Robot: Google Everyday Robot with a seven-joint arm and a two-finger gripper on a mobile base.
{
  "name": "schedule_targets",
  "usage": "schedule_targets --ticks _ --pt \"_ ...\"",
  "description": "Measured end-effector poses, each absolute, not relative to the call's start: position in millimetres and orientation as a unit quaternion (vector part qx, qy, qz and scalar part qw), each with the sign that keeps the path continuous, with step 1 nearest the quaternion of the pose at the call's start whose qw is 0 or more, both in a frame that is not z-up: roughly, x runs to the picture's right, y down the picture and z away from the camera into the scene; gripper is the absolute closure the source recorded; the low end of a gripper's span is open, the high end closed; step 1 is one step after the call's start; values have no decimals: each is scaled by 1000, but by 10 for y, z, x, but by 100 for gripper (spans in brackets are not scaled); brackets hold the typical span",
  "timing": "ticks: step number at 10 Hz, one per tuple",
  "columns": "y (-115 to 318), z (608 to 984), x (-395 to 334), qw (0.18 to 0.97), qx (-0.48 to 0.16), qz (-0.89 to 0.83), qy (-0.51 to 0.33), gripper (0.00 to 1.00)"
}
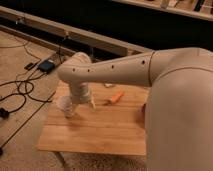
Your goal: Place the pepper on the white sponge
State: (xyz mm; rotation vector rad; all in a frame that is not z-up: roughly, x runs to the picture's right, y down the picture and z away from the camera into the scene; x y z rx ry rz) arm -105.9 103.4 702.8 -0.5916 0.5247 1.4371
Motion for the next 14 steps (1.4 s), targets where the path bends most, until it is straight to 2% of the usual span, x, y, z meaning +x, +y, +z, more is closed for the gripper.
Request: schedule_targets --ticks 10,14 --pt "1021 7040 -1059 680 -263 642 235 35" --pt "601 7593 -934 636 -224 690 263 35"
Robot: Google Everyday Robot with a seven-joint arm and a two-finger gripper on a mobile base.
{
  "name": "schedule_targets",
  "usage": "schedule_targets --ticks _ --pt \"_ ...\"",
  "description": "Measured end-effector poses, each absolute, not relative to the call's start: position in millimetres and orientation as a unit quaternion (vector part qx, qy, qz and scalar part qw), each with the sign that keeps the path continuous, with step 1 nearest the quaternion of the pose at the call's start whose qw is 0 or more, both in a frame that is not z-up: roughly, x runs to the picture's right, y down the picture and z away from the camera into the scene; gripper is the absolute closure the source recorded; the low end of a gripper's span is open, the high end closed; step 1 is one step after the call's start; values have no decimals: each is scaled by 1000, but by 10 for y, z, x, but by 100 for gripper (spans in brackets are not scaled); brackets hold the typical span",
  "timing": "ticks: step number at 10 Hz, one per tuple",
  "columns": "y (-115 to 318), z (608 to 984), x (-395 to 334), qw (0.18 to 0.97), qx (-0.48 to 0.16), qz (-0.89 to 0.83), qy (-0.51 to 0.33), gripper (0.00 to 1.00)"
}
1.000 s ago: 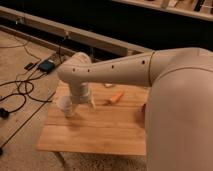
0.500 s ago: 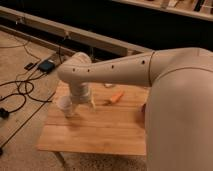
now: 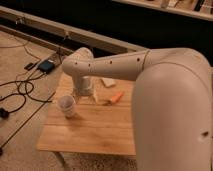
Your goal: Place the pepper on the white sponge
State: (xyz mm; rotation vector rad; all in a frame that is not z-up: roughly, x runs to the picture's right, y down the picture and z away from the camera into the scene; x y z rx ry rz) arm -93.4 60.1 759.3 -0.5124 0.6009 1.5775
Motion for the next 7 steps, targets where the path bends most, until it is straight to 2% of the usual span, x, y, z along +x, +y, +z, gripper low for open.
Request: schedule_targets --ticks 4,7 --pt "295 8063 -805 586 -207 731 281 35" --pt "244 8320 -387 525 -207 776 281 35"
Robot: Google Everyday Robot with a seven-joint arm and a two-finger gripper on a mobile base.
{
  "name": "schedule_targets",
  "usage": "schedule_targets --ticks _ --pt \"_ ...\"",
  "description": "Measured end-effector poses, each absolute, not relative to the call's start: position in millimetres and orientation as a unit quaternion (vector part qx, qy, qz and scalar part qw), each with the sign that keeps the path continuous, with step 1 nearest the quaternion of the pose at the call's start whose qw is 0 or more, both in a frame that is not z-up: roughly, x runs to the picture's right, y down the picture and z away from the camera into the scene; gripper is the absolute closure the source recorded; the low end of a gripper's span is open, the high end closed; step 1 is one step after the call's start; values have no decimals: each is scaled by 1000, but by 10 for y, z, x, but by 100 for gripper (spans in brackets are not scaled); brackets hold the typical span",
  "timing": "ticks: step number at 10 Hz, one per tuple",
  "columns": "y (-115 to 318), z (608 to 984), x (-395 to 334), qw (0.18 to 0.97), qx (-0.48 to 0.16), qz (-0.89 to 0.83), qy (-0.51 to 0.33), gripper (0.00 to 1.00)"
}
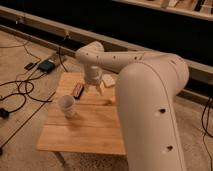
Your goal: Place the pepper on the white sponge
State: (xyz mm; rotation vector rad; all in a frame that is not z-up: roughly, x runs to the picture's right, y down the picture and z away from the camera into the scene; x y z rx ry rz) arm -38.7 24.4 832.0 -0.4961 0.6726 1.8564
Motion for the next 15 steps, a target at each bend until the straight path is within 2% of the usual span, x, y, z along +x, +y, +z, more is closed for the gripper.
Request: schedule_targets --ticks 6,15 --pt "607 8853 147 472 -216 810 272 35" --pt "485 9184 437 441 -192 825 296 35"
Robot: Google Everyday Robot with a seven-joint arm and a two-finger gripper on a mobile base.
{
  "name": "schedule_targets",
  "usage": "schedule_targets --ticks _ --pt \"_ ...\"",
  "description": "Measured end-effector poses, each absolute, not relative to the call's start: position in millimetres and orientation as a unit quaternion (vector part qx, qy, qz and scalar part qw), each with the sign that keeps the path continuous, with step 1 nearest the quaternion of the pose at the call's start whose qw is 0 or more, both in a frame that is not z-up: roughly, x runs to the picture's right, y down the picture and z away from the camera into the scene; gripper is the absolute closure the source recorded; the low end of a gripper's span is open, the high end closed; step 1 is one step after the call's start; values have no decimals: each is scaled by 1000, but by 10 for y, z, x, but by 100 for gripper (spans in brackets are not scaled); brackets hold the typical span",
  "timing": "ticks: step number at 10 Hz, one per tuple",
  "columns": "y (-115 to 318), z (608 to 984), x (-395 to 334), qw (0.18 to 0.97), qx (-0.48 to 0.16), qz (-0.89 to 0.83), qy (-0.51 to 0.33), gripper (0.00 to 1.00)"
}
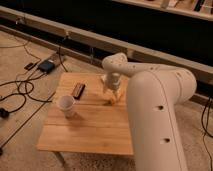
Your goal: Place the pepper on the white sponge
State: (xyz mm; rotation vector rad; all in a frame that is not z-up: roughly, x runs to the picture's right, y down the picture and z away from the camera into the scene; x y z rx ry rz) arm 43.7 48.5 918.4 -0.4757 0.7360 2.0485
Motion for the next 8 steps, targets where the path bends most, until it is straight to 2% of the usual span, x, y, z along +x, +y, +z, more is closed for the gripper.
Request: schedule_targets --ticks 8 --pt "710 9402 588 415 -197 832 312 35"
